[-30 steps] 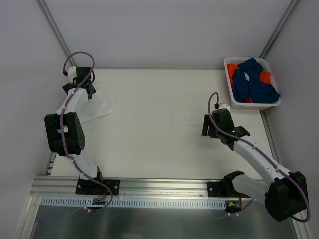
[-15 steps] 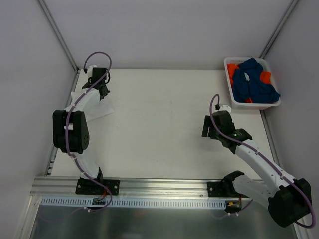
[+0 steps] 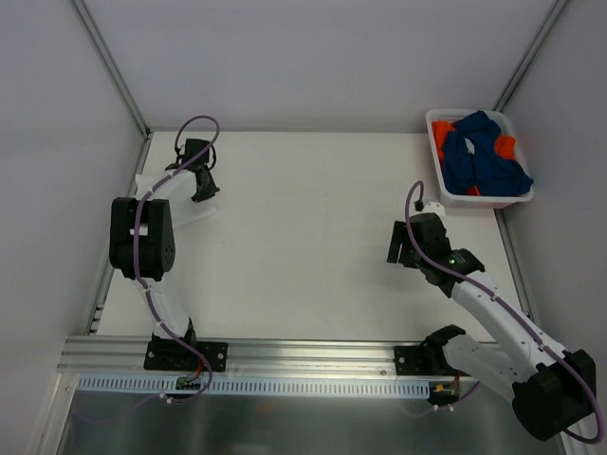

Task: Fold and stack the t-shirts
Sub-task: Neatly place the folded tshirt to the corner

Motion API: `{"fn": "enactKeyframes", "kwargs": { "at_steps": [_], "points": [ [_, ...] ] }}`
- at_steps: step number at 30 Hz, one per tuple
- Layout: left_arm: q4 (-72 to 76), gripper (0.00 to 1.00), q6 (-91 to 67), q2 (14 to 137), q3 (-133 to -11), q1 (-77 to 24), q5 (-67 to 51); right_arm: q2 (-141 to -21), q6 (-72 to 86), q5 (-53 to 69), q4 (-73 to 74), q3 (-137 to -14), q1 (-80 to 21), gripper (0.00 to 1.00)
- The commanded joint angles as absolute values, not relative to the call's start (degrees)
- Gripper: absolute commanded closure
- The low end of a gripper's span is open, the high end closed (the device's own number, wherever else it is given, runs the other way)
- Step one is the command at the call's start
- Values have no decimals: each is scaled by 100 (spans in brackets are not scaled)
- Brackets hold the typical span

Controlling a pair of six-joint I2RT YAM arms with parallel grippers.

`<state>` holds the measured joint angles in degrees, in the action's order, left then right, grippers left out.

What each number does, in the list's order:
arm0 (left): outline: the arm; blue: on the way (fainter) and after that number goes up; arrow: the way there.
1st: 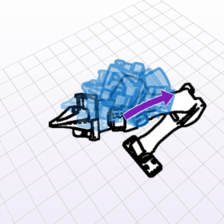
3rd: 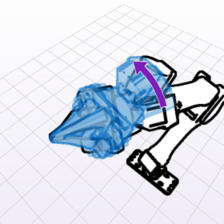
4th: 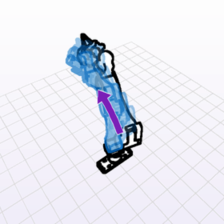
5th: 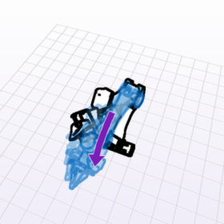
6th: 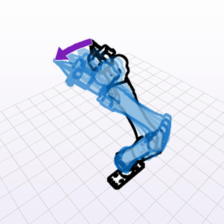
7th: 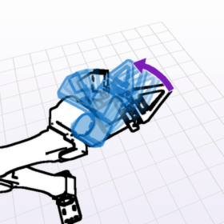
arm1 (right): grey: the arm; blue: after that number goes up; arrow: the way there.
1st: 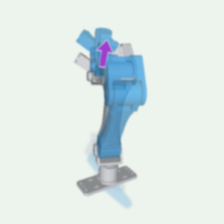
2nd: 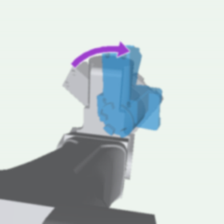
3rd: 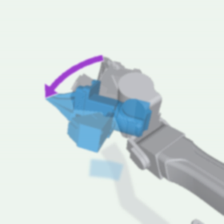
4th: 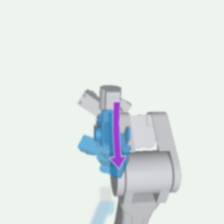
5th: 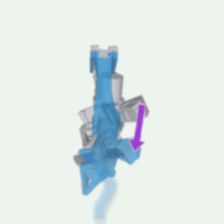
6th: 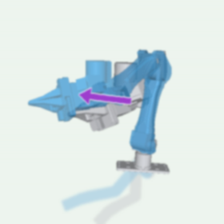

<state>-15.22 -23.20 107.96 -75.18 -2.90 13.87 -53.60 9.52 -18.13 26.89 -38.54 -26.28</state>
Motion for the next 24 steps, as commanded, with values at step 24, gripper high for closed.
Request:
{"fn": "enactKeyframes", "kwargs": {
  "at_steps": [24],
  "points": [
    [-2979, 100, -2645, 10319, -6137, 193, 1415, -3956, 1327, -1881, 3296, -3709, -2856, 27]
  ]
}}
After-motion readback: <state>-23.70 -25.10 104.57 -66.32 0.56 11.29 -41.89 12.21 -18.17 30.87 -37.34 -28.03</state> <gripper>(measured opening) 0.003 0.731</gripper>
